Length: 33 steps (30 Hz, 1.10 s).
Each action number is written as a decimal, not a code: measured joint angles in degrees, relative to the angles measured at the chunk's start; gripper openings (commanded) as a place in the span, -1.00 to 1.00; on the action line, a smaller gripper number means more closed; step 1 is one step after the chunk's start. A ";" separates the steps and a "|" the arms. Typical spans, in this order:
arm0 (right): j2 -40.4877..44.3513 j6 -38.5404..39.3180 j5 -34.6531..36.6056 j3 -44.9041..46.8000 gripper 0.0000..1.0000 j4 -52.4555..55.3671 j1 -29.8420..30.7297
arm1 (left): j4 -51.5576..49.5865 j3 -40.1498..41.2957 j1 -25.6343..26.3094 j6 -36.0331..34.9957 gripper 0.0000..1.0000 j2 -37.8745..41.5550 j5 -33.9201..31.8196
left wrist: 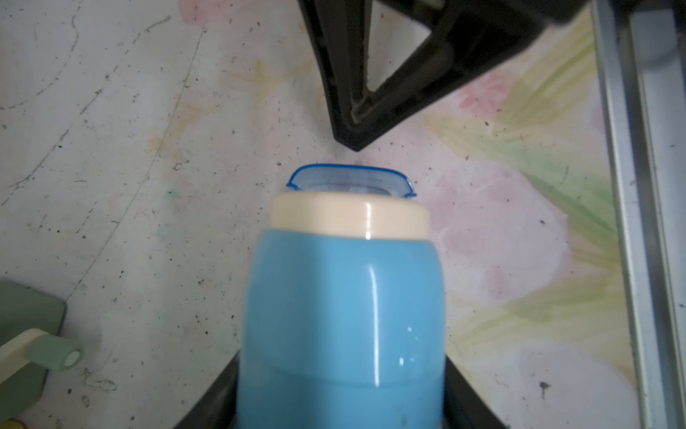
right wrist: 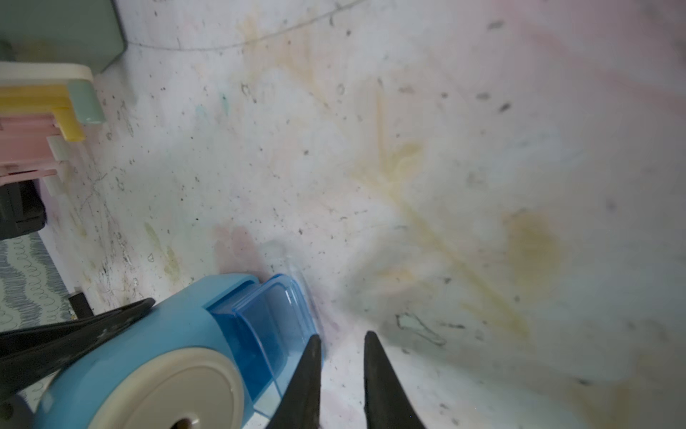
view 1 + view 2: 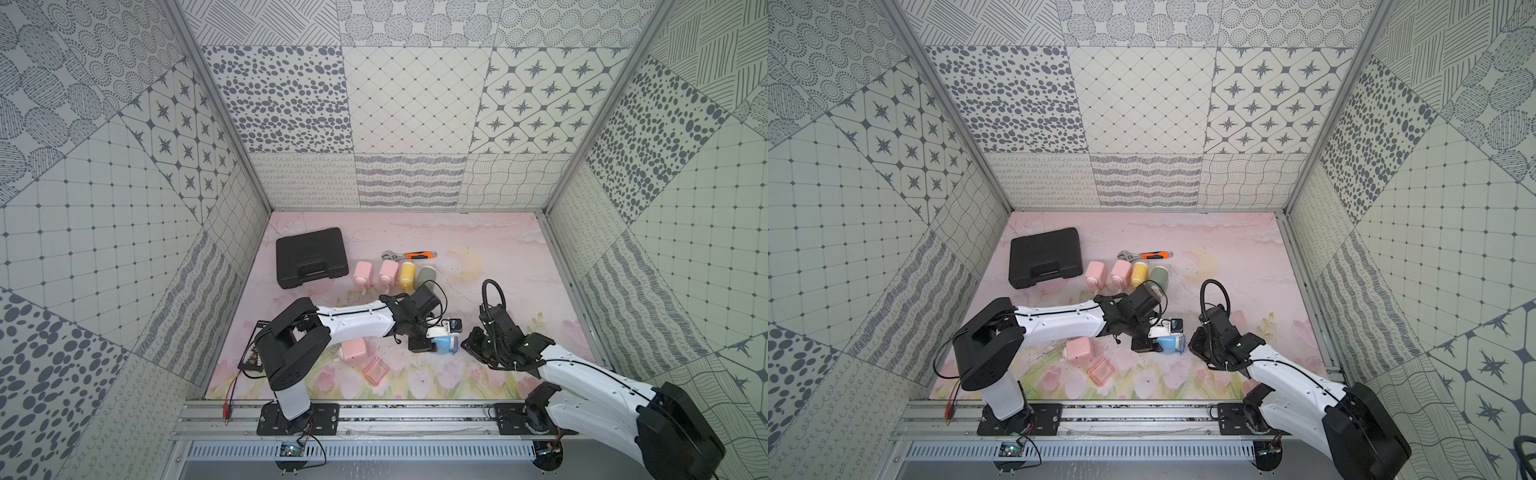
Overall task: Put the tray back into the pencil sharpener
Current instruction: Close the container of the pencil sharpener, then place the pencil sharpener at the center of the board.
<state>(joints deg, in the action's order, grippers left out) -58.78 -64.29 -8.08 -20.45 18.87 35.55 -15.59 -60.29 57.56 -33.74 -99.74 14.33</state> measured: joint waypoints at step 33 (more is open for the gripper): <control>12.41 11.02 12.11 -19.93 -0.38 28.04 -14.45 | -3.72 -30.69 1.22 39.67 -1.00 -14.12 -24.87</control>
<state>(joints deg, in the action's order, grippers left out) -46.37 -53.28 4.03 -40.38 46.92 21.10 -19.31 -90.98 58.78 5.93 -113.86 -10.55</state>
